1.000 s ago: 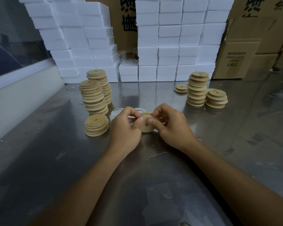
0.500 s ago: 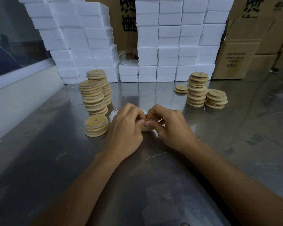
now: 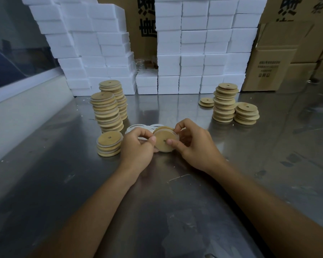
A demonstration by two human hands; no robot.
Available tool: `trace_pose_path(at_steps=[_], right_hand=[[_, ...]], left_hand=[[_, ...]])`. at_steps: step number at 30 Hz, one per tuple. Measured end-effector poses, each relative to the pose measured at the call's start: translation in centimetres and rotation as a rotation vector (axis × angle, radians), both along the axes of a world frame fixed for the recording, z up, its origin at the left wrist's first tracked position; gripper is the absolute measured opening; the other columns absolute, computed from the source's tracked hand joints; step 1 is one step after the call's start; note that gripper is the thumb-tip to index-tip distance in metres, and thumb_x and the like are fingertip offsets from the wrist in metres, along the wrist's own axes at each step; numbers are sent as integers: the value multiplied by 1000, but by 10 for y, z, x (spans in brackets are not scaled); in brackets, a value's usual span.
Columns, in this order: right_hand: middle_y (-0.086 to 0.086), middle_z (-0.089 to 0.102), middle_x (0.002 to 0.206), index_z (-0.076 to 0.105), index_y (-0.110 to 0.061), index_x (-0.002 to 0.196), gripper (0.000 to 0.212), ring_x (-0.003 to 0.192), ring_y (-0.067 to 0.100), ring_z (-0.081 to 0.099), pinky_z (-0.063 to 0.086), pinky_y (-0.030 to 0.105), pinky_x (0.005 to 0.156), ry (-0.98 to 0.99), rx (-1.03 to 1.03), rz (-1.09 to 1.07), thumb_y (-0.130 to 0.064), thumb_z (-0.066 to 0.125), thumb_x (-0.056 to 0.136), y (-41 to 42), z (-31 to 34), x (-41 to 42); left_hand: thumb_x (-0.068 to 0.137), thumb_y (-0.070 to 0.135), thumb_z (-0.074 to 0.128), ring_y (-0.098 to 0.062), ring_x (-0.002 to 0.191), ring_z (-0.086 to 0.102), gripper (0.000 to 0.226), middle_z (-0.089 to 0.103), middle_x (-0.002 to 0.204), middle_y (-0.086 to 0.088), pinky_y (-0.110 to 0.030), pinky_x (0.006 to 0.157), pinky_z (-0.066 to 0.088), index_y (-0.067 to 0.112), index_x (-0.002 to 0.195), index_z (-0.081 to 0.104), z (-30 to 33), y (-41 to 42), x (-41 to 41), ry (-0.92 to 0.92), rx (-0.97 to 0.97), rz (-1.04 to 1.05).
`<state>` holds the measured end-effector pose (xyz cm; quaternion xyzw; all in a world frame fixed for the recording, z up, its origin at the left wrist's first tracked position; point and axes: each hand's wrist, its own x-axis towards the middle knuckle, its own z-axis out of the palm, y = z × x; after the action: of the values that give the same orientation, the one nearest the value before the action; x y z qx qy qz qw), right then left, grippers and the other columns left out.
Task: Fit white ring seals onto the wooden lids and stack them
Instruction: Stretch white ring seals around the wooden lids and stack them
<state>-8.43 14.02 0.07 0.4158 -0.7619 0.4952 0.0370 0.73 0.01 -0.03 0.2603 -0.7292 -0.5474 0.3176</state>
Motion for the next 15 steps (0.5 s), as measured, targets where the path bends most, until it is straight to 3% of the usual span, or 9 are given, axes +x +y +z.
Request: trace_pose_path(at_steps=[5,9,12,15], right_hand=[[1,72,80,46,-31,95,30,68,18,71,59,43,68,-97,-56,57,-23,74,87,-2,3,5],[3,71,75,50,-25,96,24,67,17,71,59,42,67,-118,-164,50,-19,72,89,-2,7,10],[6,72,76,53,-15,97,17,67,17,71,59,42,69,-159,-223,35,-16,69,91,-2,8,13],[11,73,77,55,-8,97,13,66,20,71,59,44,70,-190,-255,6,-13,66,93,-2,10,12]], left_hand=[[95,-5,55,-17,69,74,21,70,88,-16,-31,67,61,4,76,61,10,3,0,116,443,-17],[97,-7,49,-22,72,75,11,71,95,-22,-31,61,61,-8,97,60,19,10,1,209,735,-90],[98,-3,48,-26,75,74,12,71,86,-20,-37,66,63,-8,99,59,21,12,3,185,710,-124],[97,4,56,-20,63,64,14,61,75,-13,-40,65,61,1,85,61,21,11,5,98,438,-82]])
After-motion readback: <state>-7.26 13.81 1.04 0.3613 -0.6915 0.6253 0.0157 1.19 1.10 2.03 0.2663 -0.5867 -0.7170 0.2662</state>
